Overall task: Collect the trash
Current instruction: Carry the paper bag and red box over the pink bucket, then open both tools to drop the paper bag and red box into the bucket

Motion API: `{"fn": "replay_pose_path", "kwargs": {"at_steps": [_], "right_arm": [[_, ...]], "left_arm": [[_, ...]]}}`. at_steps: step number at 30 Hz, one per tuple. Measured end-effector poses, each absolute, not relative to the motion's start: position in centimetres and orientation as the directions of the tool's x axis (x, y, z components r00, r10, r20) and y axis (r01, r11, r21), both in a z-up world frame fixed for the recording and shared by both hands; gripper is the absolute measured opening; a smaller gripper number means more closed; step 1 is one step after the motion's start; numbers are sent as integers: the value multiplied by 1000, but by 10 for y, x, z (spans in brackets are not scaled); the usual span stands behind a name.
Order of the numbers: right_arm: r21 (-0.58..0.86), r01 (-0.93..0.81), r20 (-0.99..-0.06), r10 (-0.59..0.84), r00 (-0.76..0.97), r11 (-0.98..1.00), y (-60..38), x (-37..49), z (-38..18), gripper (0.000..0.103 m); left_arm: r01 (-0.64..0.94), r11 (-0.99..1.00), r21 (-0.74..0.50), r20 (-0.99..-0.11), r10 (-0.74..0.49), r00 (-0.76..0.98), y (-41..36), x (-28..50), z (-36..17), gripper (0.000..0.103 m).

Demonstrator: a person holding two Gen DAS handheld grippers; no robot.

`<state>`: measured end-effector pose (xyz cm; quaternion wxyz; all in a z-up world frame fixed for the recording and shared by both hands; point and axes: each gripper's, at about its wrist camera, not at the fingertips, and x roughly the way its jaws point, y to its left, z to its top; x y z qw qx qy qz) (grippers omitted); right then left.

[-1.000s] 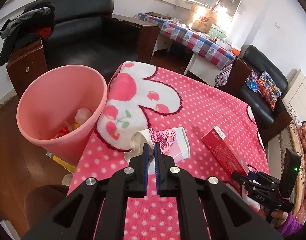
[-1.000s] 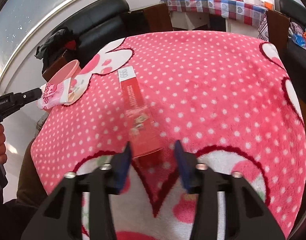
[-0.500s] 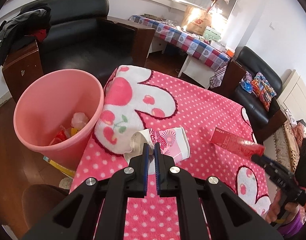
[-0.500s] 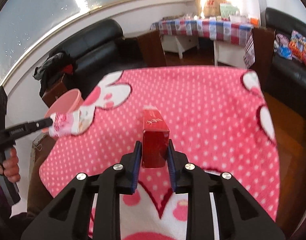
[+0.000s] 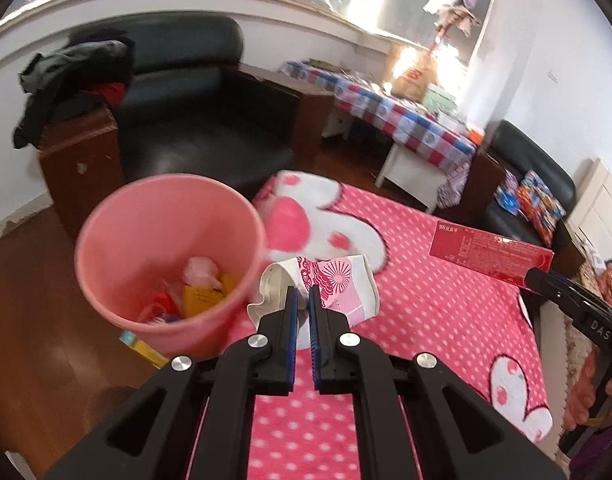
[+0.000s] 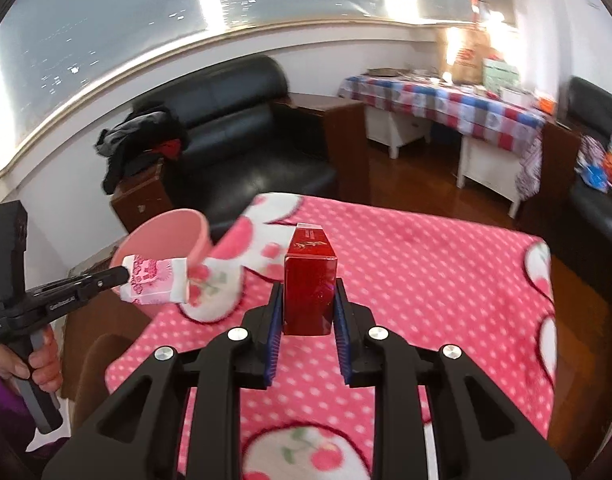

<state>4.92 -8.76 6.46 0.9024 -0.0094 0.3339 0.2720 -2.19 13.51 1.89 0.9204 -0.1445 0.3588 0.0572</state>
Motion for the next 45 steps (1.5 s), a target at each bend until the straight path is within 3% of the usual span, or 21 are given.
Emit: {"fn": "replay_pose_path", "kwargs": {"at_steps": [10,20,45], "right_arm": [[148,-661,-620,590,518,736,18,54,91,24],[129,-721,-686,586,430,680,101,59,84,24],[89,-732,-819,468,333,676,169,83,21,24]], "left_arm": [[-349,923,-161,-634,174,754,197,-46,40,5],[-438,893,-104,-653,271,708,242,-47,25,5],[-448,893,-42,-745,271,610,254,-7,-26,5]]}}
